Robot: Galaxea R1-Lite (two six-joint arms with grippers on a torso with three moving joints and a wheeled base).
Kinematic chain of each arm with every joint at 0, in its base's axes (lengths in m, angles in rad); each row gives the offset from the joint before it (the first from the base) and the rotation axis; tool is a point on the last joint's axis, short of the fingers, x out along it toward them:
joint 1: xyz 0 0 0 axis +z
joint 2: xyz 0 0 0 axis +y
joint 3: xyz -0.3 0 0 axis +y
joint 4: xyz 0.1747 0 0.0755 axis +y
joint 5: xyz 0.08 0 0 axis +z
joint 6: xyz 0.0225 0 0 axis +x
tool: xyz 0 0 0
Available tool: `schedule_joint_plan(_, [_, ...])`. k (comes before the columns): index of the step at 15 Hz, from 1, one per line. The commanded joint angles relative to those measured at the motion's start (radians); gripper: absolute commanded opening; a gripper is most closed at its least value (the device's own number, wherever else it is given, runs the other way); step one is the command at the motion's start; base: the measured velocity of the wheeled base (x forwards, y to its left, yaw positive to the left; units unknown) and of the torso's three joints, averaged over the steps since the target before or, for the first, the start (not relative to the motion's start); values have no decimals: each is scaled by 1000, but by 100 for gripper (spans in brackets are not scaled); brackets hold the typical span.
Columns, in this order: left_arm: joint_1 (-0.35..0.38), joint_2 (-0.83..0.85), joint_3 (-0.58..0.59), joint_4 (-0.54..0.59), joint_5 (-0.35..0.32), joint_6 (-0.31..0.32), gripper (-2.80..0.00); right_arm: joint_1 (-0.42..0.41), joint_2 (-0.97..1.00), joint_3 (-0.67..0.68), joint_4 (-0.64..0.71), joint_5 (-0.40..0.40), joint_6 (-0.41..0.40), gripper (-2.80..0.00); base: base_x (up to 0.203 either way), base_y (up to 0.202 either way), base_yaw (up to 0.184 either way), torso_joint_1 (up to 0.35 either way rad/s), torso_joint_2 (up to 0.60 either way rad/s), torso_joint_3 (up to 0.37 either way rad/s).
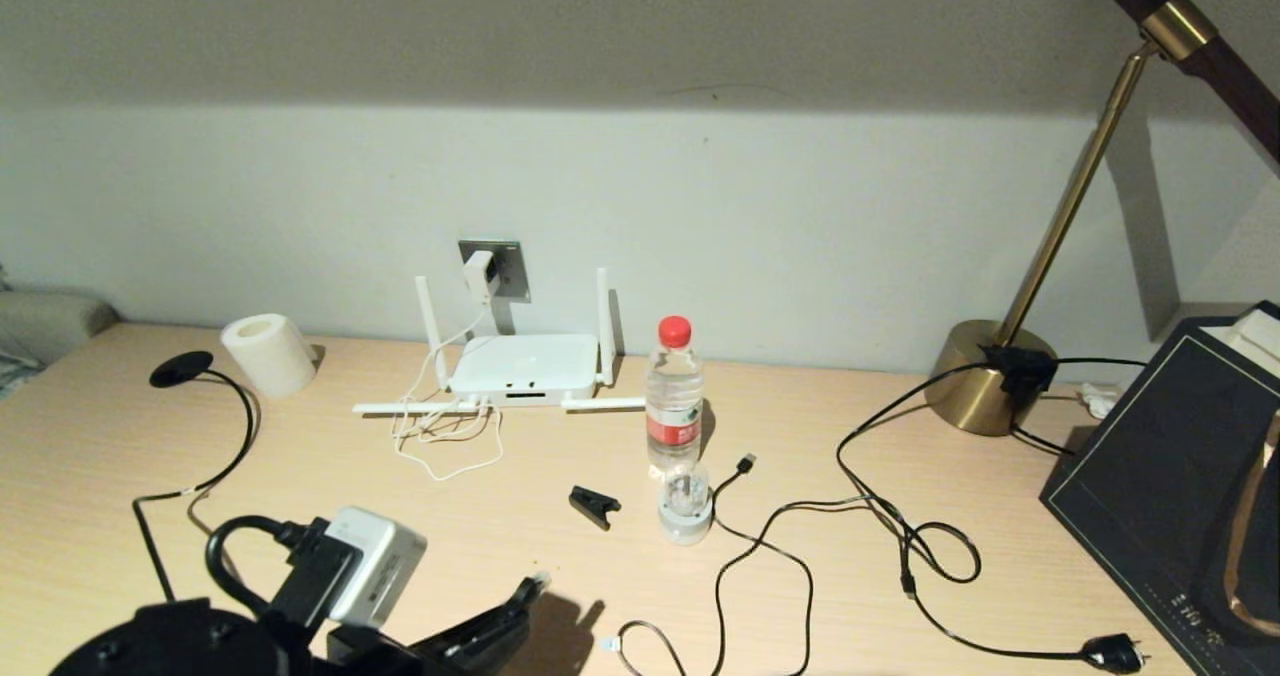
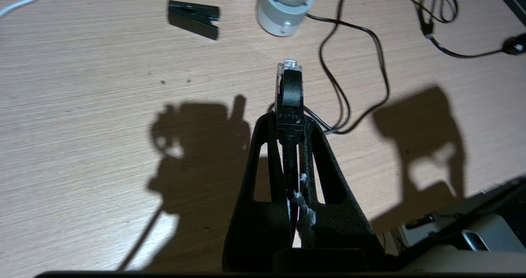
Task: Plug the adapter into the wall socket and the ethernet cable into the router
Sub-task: Align cable and router interface
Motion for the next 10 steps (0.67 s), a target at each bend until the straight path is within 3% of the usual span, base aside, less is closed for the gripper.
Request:
schedule_joint_plan(1, [-5,-12,8,-4,-9,-7,-280,5,-60,32,-2,2,2,-280,0,0,0,0,0,0])
schedule_joint_plan(3, [-5,10,-2,-6,-12,-31,-280,5,-60,32,-5,2,7,-280,0,0,0,0,0,0])
schedule_joint_plan(5, [-8,7,-24,-7,-7,-129,-280,5,-60,32,-5,2,12,-280,0,0,0,0,0,0])
schedule_joint_plan(10, [-51,5,-13,-8,-4,-139,-280,5,-60,32,-5,2,22,-280,0,0,0,0,0,0])
